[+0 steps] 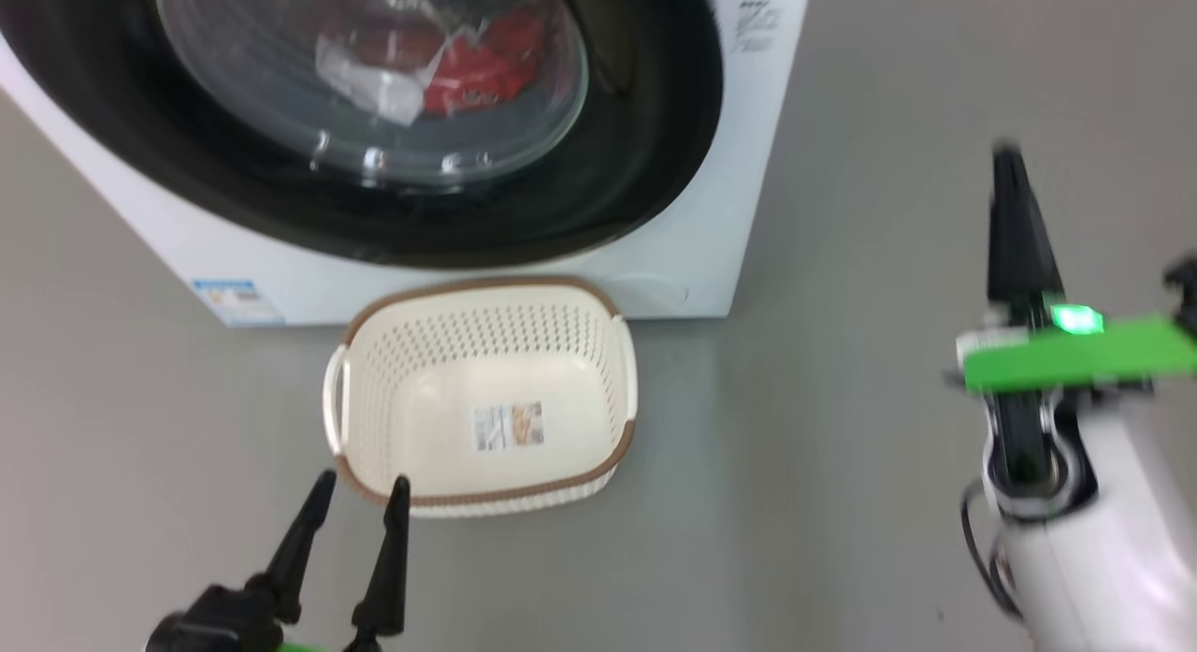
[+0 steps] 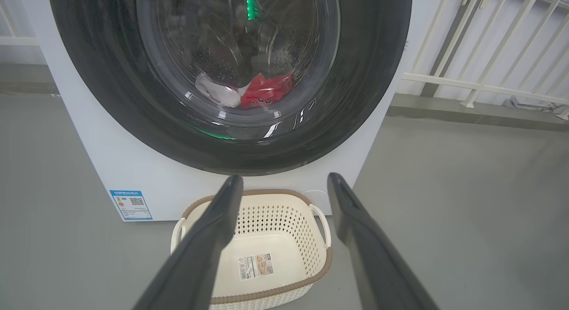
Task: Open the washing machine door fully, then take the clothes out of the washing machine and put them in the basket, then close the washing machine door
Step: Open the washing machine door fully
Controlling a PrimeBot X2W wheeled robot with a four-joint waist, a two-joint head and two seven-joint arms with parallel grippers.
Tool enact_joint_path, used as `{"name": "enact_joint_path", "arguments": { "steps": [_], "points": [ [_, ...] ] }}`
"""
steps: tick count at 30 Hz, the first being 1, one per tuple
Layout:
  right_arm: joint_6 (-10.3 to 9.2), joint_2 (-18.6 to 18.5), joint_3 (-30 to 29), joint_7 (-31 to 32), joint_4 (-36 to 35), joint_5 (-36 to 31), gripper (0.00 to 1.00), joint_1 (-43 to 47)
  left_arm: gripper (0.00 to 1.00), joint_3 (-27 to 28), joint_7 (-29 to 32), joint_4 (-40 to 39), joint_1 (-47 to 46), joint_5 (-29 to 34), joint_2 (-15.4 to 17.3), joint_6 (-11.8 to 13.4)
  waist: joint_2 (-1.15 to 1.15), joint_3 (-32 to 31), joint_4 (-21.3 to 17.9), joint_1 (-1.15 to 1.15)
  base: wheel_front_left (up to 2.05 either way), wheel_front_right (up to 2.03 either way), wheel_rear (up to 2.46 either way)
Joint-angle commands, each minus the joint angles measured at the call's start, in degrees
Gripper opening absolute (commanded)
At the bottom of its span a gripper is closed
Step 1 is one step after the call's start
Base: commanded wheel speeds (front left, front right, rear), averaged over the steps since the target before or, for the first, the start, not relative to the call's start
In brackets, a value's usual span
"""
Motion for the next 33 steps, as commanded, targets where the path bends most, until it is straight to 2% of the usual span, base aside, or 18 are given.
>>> {"name": "enact_joint_path", "arguments": {
  "steps": [1,7,13,17,23,29,33],
  "points": [
    [0.02,0.0,1.8,-0.3,-1.3,0.5,0.0,-2.2,1.0,1.7,-0.7,-1.5,-1.7,-0.6,1.0,-0.3,0.0,3.3,2.4,0.0,0.0,0.0,0.0],
    [0.02,-3.5,5.0,-0.3,2.8,4.9,0.0,-13.1,1.0,-0.4,-0.7,-1.4,-4.3,-2.0,1.4,-0.3,0.0,7.8,4.9,0.0,0.0,0.0,0.0],
    [0.02,-7.8,10.1,1.0,6.4,13.0,0.0,-22.6,1.0,-1.9,-0.7,-1.2,-7.0,-3.2,1.6,-0.3,0.0,11.9,7.5,0.0,0.0,0.0,0.0],
    [0.02,-10.1,12.7,6.8,7.9,21.2,0.0,-27.8,1.0,-2.7,-0.7,-0.9,-8.7,-4.0,1.6,-0.3,0.0,13.9,8.7,0.0,0.0,0.0,0.0],
    [0.02,-13.7,14.1,17.2,11.1,29.9,0.0,-35.2,1.0,-3.9,-0.7,-0.5,-10.2,-5.0,1.5,-0.3,0.0,15.8,10.3,0.0,0.0,0.0,0.0],
    [0.02,-14.7,14.8,29.6,15.6,37.4,0.0,-42.1,1.0,-4.8,-0.7,-0.1,-11.0,-5.6,1.4,-0.3,0.0,17.2,11.2,0.0,0.0,0.0,0.0],
    [0.02,-14.7,15.0,34.5,19.1,39.7,0.0,-45.6,1.0,-5.2,-0.7,0.1,-11.5,-5.9,1.3,-0.3,0.0,17.9,11.6,0.0,0.0,0.0,0.0]
  ]
}}
